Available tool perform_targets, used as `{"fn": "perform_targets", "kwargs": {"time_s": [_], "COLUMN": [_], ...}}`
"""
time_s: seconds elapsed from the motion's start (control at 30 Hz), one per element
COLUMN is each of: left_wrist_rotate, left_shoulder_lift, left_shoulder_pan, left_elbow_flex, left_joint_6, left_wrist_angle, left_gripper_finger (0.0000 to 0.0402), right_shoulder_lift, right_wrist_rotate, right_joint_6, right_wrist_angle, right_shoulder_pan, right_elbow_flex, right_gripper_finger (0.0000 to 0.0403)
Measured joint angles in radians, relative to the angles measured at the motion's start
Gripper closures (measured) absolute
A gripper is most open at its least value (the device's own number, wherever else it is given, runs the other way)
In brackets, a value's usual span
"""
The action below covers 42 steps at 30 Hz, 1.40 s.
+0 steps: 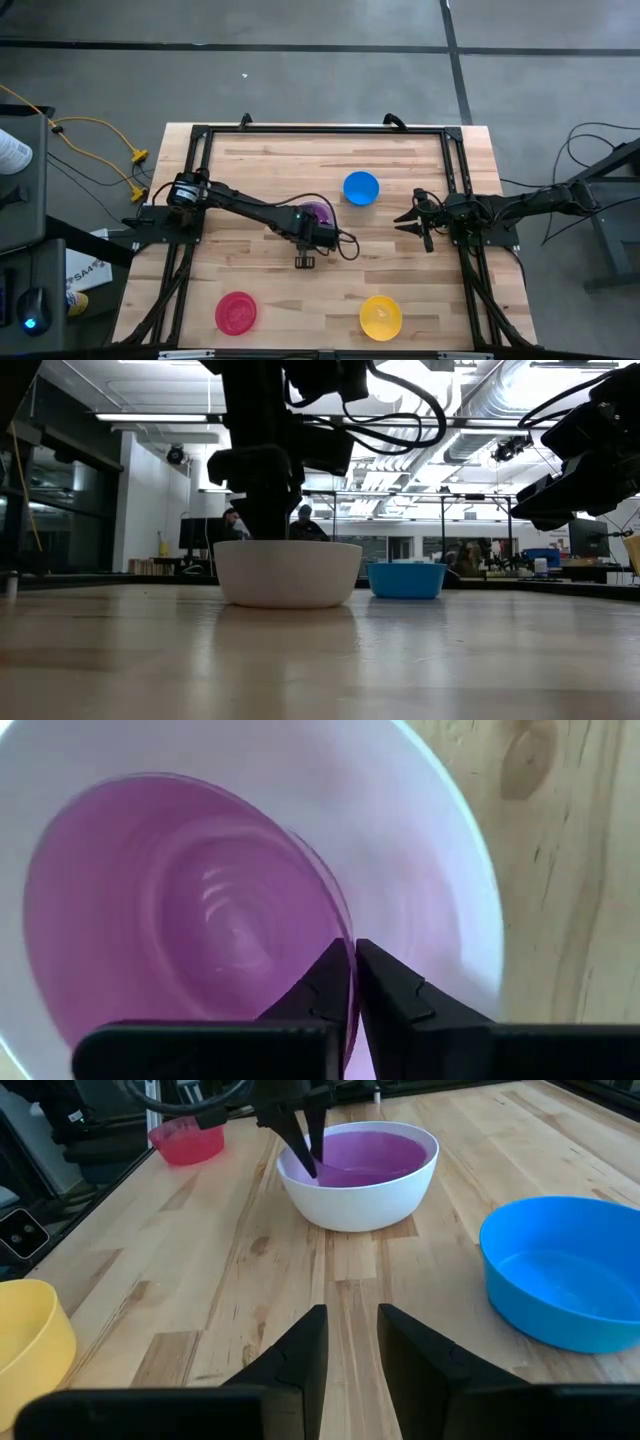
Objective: Nest bowls inside each other
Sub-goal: Stack the purple bowl into the white bowl
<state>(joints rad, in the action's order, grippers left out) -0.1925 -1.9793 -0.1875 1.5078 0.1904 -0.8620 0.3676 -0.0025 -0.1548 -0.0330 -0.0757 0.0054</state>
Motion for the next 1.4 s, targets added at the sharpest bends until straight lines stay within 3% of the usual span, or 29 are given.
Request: {"fn": "perform_targets", "kwargs": {"time_s": [0.73,1.17,1.4], "left_wrist_rotate": [-0.009,-0.063,-0.063], "left_shoulder_lift": [0.005,0.007,0.007], "left_shoulder_pan": [0.0,-0.002,-0.002], "left_elbow_flex": [0.0,0.146,0.156], "left_joint_6": [-0.001,-0.01,-0.004], "left_wrist_angle": [-0.002,-0.159,-0.171], "left_gripper_finger": [0.0336,0.0336,0.0335], "right_shoulder_lift": [0.0,0.0,0.0], "right_wrist_rotate": [0.0,0.0,0.0], "right_joint_6": [0.0,0.0,0.0], "right_wrist_angle": [0.0,0.0,0.0], "right_shoulder_pan": [0.0,0.0,0.0], "right_elbow_flex": [0.0,0.0,0.0], "right_gripper_finger": [0.0319,0.0319,0.0319]}}
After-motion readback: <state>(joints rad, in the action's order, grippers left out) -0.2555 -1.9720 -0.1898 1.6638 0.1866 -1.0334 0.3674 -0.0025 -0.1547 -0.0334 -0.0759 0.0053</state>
